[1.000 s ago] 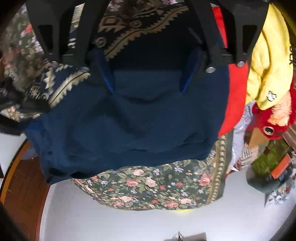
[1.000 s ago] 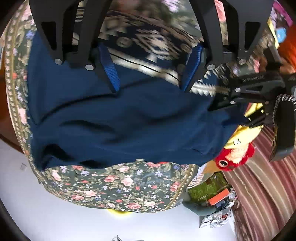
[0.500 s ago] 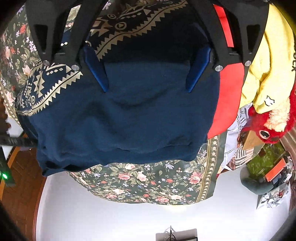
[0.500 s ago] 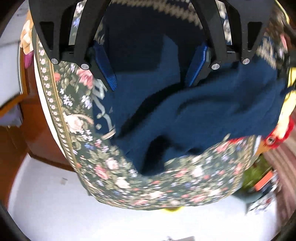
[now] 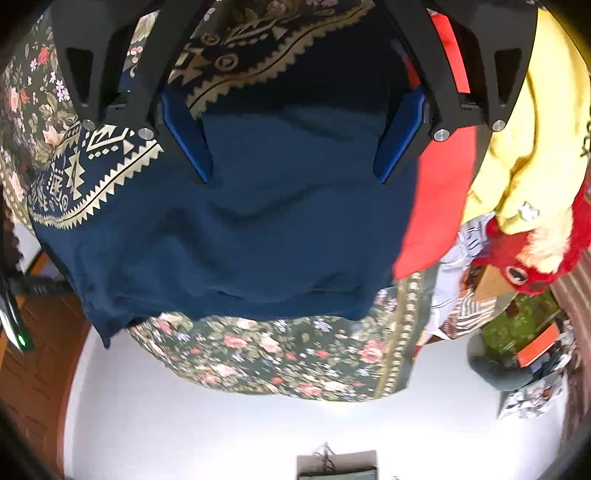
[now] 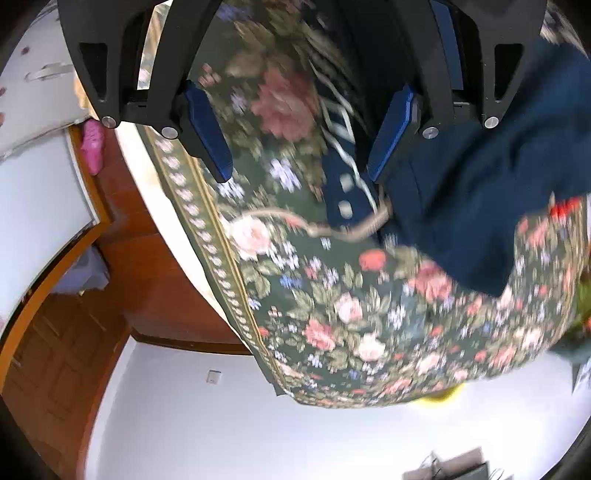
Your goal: Fold large clothes
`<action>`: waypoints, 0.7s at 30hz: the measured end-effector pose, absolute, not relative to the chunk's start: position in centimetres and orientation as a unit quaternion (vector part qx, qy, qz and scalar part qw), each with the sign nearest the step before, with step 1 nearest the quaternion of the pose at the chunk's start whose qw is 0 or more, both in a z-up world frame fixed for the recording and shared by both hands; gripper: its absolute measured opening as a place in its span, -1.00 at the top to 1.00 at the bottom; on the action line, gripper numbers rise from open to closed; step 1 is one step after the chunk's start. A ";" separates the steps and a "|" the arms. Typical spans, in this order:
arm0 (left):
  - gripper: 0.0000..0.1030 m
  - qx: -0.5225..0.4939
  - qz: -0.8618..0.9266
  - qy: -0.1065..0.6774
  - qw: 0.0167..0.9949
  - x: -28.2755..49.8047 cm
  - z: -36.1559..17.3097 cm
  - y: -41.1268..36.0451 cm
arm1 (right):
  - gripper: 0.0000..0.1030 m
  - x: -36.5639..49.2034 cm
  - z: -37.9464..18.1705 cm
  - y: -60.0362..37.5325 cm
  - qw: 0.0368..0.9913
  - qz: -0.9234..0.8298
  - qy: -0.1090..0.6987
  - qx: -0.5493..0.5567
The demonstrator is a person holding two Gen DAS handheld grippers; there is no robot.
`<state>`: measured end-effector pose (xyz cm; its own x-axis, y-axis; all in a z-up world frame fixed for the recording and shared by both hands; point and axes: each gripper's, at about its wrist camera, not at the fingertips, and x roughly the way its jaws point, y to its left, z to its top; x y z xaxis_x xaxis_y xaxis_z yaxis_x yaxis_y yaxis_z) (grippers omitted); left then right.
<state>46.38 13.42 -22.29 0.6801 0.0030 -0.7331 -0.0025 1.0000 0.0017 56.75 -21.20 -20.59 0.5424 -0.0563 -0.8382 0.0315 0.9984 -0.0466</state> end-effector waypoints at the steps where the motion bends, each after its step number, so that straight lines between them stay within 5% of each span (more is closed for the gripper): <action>1: -0.75 -0.007 0.010 0.394 0.919 45.8 -22.1 13.9 | -0.41 55.9 -20.5 -21.2 0.879 -0.012 0.477 -0.014; 12: -0.74 -0.053 0.085 0.403 0.910 39.8 -22.6 19.6 | -0.41 47.5 -19.8 -18.8 0.870 0.095 0.482 -0.042; 21: -0.74 -0.234 -0.005 0.387 0.892 35.1 -22.7 20.2 | -0.41 44.7 -18.0 -16.8 0.872 0.130 0.469 -0.045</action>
<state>35.07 20.21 -22.67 0.7007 -0.1900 -0.6877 -0.1717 0.8906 -0.4211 44.66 -16.77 -18.00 0.5255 0.1848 -0.8305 -0.2691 0.9621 0.0438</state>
